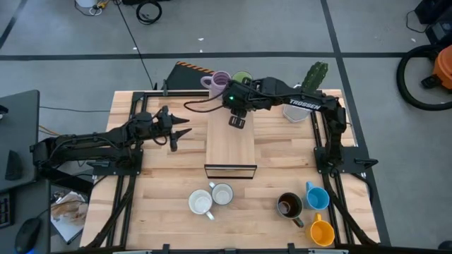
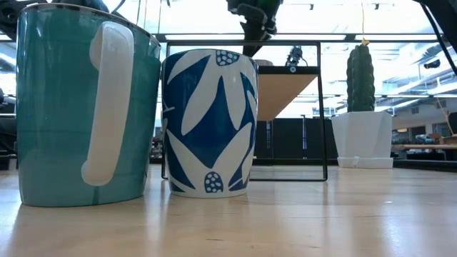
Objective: Place coffee mugs
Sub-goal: Put the violet mug on the shelf, then put the blue-green mug on the shelf
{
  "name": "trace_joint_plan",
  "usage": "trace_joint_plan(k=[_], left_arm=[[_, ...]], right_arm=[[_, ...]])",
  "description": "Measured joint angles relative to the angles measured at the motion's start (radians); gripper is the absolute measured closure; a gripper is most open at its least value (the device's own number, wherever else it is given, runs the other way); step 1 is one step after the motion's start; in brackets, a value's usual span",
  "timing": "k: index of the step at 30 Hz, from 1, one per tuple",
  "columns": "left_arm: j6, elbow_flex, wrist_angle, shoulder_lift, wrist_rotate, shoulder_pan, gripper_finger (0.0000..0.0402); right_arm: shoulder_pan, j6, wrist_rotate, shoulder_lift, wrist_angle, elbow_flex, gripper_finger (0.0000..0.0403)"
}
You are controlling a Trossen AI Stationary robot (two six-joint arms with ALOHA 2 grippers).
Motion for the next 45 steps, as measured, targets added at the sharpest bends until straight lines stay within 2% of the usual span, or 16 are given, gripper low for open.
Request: trace_joint_plan(k=[4,8,10,13,16,20,26,28,32,35,40,45], left_arm=[[-0.052,0.000,-0.020,0.000,0.014,-0.001,0.0221],[-0.096,-0.011,-0.007,0.000,0.131,-0.023,0.0221],[-0.104,-0.028,0.023,0.000,0.171,-0.060,0.0221],[-0.130,-0.043,0.088,0.000,0.175,-0.135,0.0221],[-0.130,-0.045,0.113,0.000,0.174,-0.232,0.0221],[-0.097,-0.045,0.163,0.000,0.097,-0.406,0.0221],[-0.093,-0.034,0.213,0.000,-0.117,-0.629,0.0221],[-0.139,0.008,0.150,0.000,-0.185,-0.684,0.0221],[-0.321,0.139,-0.146,0.022,-0.310,-0.785,0.0221],[-0.440,0.220,-0.301,0.074,-0.391,-0.853,0.0221],[-0.699,0.324,-0.449,0.186,-0.390,-0.931,0.0221],[-0.948,0.431,-0.608,0.319,-0.390,-0.960,0.0222]], right_arm=[[0.026,-0.016,0.021,-0.021,0.013,0.000,0.0264],[0.071,-0.011,0.029,-0.065,-0.010,0.000,0.0264],[0.103,0.014,0.019,-0.087,-0.032,-0.001,0.0264],[0.158,0.064,0.007,-0.117,-0.042,-0.028,0.0264],[0.223,0.106,0.043,-0.153,-0.033,-0.091,0.0264],[0.313,0.184,0.117,-0.208,-0.021,-0.205,0.0264],[0.429,0.311,0.204,-0.307,-0.018,-0.343,0.0264],[0.460,0.342,0.248,-0.347,-0.009,-0.396,0.0264],[0.503,0.354,0.345,-0.441,0.082,-0.545,0.0264],[0.512,0.341,0.349,-0.509,0.185,-0.667,0.0264],[0.526,0.339,0.349,-0.599,0.306,-0.823,0.0264],[0.541,0.313,0.350,-0.647,0.435,-0.934,0.0264]])
